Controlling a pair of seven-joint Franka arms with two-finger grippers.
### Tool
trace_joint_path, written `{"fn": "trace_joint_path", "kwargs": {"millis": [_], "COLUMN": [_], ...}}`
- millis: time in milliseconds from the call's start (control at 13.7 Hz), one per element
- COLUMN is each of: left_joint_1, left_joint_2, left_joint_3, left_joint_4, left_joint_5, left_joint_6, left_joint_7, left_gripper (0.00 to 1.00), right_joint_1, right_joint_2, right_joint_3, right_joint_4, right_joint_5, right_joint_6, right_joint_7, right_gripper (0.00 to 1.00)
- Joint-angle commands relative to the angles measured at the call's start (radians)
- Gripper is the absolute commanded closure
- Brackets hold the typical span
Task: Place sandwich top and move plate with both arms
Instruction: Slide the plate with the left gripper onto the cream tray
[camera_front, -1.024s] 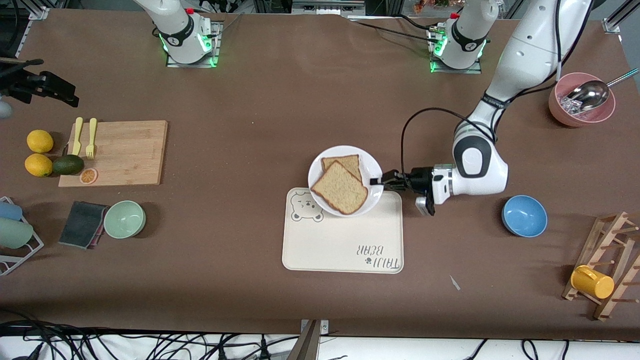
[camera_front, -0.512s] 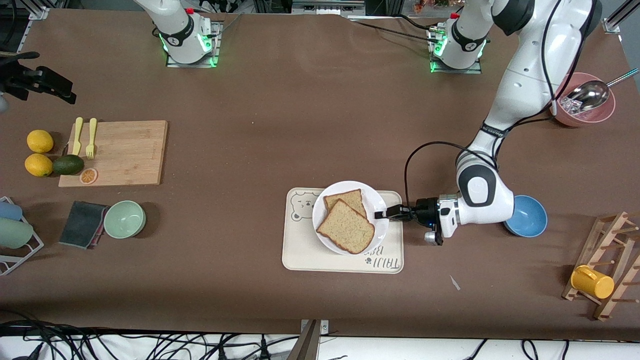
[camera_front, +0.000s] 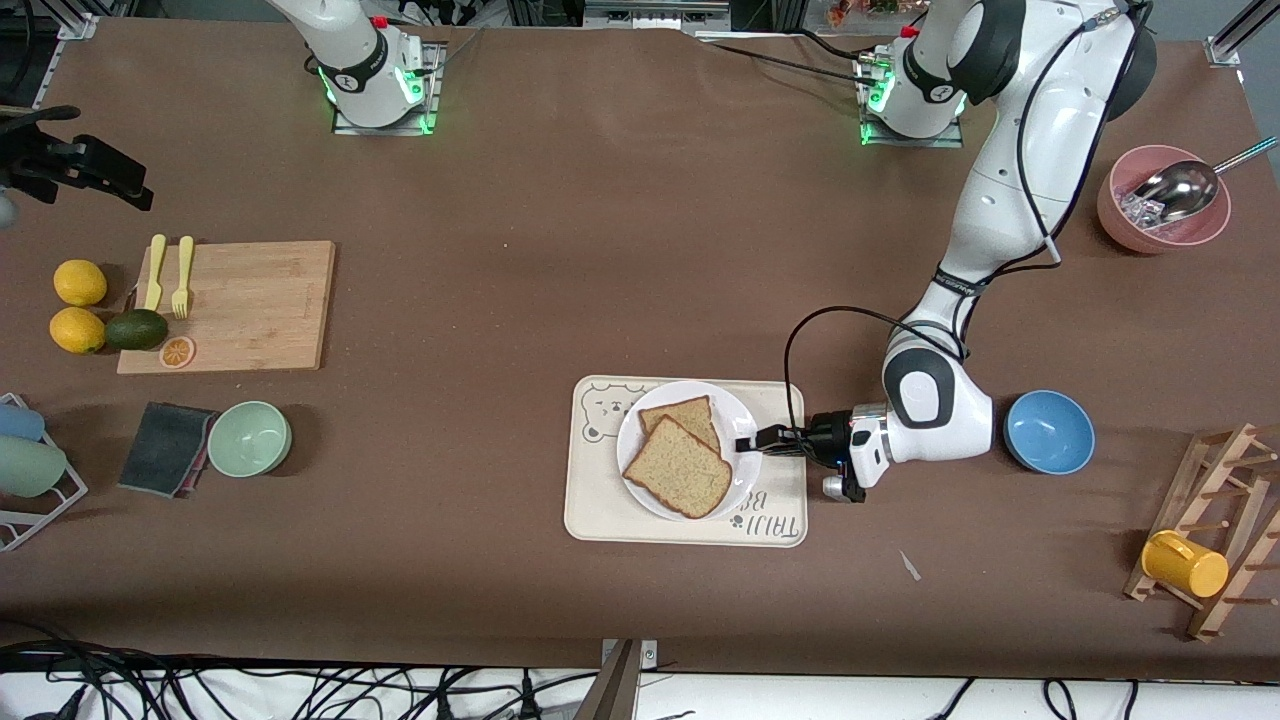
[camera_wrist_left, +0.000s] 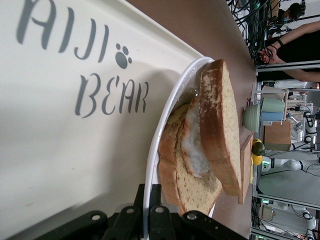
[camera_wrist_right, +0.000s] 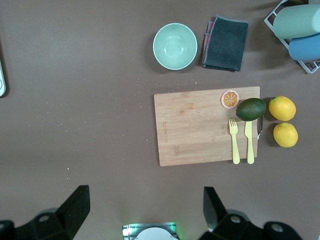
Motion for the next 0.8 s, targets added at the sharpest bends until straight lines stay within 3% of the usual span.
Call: {"fn": "trace_joint_path", "kwargs": {"millis": [0,73,585,732], "left_joint_1": [-0.004,-0.004,0.009,0.008], "left_joint_2": [0.016,0.016,-0.027,-0.059], "left_joint_3": [0.007,0.007,0.023,0.024], "left_joint_4": [0.036,0.035,0.019,0.018], "left_joint_5": [0.022,0.022,0.027,0.120], "left_joint_6": [-0.010,-0.010,-0.012,-0.013], "left_joint_7": [-0.027,-0.012,-0.041,-0.116], "left_gripper": [0.98,0.01,0.00,0.00], "right_joint_1": [0.003,0.003,0.004,0.004], "right_joint_2": [-0.004,-0.004,0.000,0.000], "right_joint_3": [-0.003,-0.003,-0.003,-0.001], "right_joint_4": [0.008,0.007,0.008,0.008], "right_joint_5": [0.000,0.004,0.007,0.007], "right_joint_6": [0.003,0.005,0.035,0.037], "right_joint_7": [-0.006,-0.005,-0.006,0.001], "right_gripper": [0.00,0.00,0.00,0.00]}}
